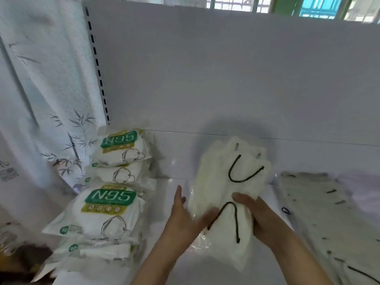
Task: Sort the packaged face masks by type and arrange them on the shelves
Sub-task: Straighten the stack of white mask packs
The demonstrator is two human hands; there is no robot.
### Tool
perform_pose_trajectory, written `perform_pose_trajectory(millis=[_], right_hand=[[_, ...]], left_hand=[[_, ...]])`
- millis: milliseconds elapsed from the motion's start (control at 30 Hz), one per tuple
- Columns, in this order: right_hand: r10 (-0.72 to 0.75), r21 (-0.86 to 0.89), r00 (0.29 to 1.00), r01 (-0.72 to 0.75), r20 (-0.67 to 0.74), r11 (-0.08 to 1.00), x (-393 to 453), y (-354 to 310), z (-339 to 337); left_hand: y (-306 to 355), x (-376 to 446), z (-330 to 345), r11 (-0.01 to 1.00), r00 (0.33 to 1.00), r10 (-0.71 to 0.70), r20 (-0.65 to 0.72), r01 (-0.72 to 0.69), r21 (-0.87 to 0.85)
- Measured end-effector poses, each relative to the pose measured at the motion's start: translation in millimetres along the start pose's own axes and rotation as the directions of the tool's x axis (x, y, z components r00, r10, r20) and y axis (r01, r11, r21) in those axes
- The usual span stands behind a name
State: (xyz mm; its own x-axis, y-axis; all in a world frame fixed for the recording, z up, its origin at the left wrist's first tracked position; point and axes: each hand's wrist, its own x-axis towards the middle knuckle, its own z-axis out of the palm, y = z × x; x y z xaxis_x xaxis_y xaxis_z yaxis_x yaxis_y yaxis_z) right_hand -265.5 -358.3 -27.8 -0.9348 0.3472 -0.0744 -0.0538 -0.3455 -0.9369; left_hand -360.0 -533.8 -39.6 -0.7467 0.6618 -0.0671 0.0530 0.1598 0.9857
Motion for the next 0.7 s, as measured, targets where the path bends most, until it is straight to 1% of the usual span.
perform_pose_trajectory(millis=[33,67,100,167,233,267,300,333,367,400,433,467,500,533,567,600,633,667,700], right_hand=[[-0.036,0.005,0.999,0.036,0.01,0.999,-6,1,0],[-0.076,-0.003,0.997,0.076,-0.001,0.997,-9,4,0],[-0.12,-0.019,0.992,0.12,-0.029,0.993,-12,7,-1],[-0.177,-0.061,0.98,0.172,-0.09,0.983,-17,13,-2],[-0.241,-0.161,0.957,0.216,-0.158,0.963,-21,10,-5],[-0.308,-0.233,0.922,0.254,-0.236,0.939,-21,5,-12],[-0.399,-0.322,0.854,0.295,-0.335,0.9,-23,-3,-21],[-0.503,-0.437,0.755,0.318,-0.42,0.841,-26,-13,-31],[-0.621,-0.574,0.648,0.328,-0.441,0.75,-31,-23,-40],[-0.743,-0.724,0.567,0.336,-0.355,0.602,-38,-33,-47],[-0.828,-0.862,0.536,0.33,-0.165,0.385,-45,-43,-48],[-0.833,-0.942,0.55,0.307,0.061,0.134,-48,-49,-43],[-0.745,-0.954,0.617,0.286,0.256,-0.09,-47,-52,-36],[-0.582,-0.925,0.719,0.281,0.38,-0.257,-42,-49,-31],[-0.38,-0.895,0.834,0.264,0.399,-0.361,-36,-42,-28],[-0.189,-0.878,0.925,0.225,0.328,-0.423,-28,-33,-31],[-0.057,-0.878,0.972,0.179,0.226,-0.444,-23,-29,-36],[0.029,-0.891,0.991,0.131,0.132,-0.434,-21,-29,-44],[0.086,-0.903,0.994,0.1,0.071,-0.418,-22,-32,-51]], left_hand=[[4,3,5,0.996,0.993,0.013,0.114,-0.003,-0.087],[8,4,11,0.993,0.983,0.024,0.184,-0.002,-0.12],[11,4,17,0.99,0.976,0.032,0.216,-0.001,-0.14],[13,7,23,0.989,0.973,0.025,0.231,0.01,-0.151],[16,13,23,0.994,0.972,0.027,0.231,-0.002,-0.108],[19,16,21,0.998,0.978,0.039,0.203,-0.03,-0.05],[23,19,19,0.995,0.987,0.062,0.149,-0.072,0.068],[30,20,17,0.961,0.991,0.101,0.092,-0.121,0.25],[35,21,16,0.882,0.985,0.162,0.063,-0.173,0.439],[38,23,16,0.767,0.971,0.225,0.078,-0.226,0.6],[39,24,17,0.638,0.953,0.28,0.119,-0.277,0.719],[38,27,18,0.508,0.93,0.322,0.176,-0.327,0.797],[35,30,22,0.391,0.906,0.344,0.245,-0.376,0.84],[32,33,25,0.296,0.884,0.343,0.317,-0.423,0.857],[27,35,29,0.234,0.865,0.332,0.376,-0.461,0.856],[22,36,32,0.211,0.857,0.312,0.409,-0.483,0.85],[19,36,34,0.218,0.858,0.29,0.423,-0.49,0.844],[16,37,34,0.236,0.863,0.269,0.428,-0.49,0.839],[13,38,32,0.267,0.869,0.255,0.425,-0.486,0.832]])
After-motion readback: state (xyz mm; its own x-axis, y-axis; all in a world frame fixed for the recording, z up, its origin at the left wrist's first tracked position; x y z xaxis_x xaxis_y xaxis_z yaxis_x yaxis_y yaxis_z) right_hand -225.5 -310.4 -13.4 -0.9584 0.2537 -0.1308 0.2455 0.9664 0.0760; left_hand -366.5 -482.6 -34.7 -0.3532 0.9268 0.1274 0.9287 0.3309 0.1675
